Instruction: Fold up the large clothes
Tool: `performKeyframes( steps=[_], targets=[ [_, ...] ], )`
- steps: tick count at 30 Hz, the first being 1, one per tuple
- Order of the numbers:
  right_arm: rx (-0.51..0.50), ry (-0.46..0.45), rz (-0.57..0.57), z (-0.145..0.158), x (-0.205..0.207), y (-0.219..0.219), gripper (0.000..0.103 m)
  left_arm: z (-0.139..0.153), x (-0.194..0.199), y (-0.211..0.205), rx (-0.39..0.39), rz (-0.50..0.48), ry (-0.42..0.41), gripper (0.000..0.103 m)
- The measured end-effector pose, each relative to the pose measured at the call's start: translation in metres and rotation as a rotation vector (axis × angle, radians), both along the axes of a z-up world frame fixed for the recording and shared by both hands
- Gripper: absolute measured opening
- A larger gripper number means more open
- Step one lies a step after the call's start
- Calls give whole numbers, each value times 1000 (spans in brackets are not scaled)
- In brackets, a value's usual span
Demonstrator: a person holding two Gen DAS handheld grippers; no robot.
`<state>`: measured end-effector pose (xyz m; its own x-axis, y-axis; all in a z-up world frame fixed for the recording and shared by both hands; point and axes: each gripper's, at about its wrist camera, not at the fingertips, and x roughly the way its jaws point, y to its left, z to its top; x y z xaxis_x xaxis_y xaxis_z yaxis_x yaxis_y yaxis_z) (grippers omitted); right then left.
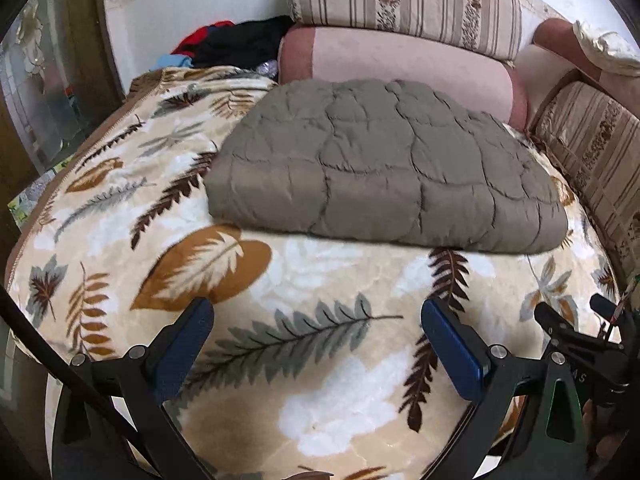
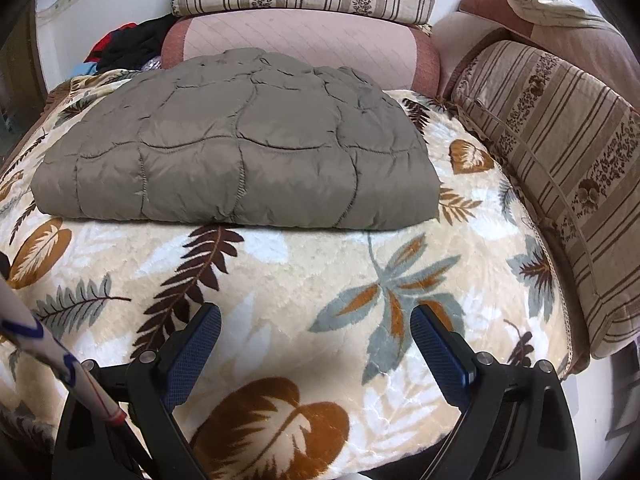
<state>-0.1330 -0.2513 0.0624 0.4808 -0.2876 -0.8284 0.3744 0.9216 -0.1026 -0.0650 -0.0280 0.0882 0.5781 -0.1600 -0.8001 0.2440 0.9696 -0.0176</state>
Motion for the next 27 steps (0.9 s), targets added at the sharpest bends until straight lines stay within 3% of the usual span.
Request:
performKeyframes(
  steps=[27],
  targets=[
    [15,49,-12,-12,-1,0,98,-20,-2,-5,11,10,75,103]
  ],
)
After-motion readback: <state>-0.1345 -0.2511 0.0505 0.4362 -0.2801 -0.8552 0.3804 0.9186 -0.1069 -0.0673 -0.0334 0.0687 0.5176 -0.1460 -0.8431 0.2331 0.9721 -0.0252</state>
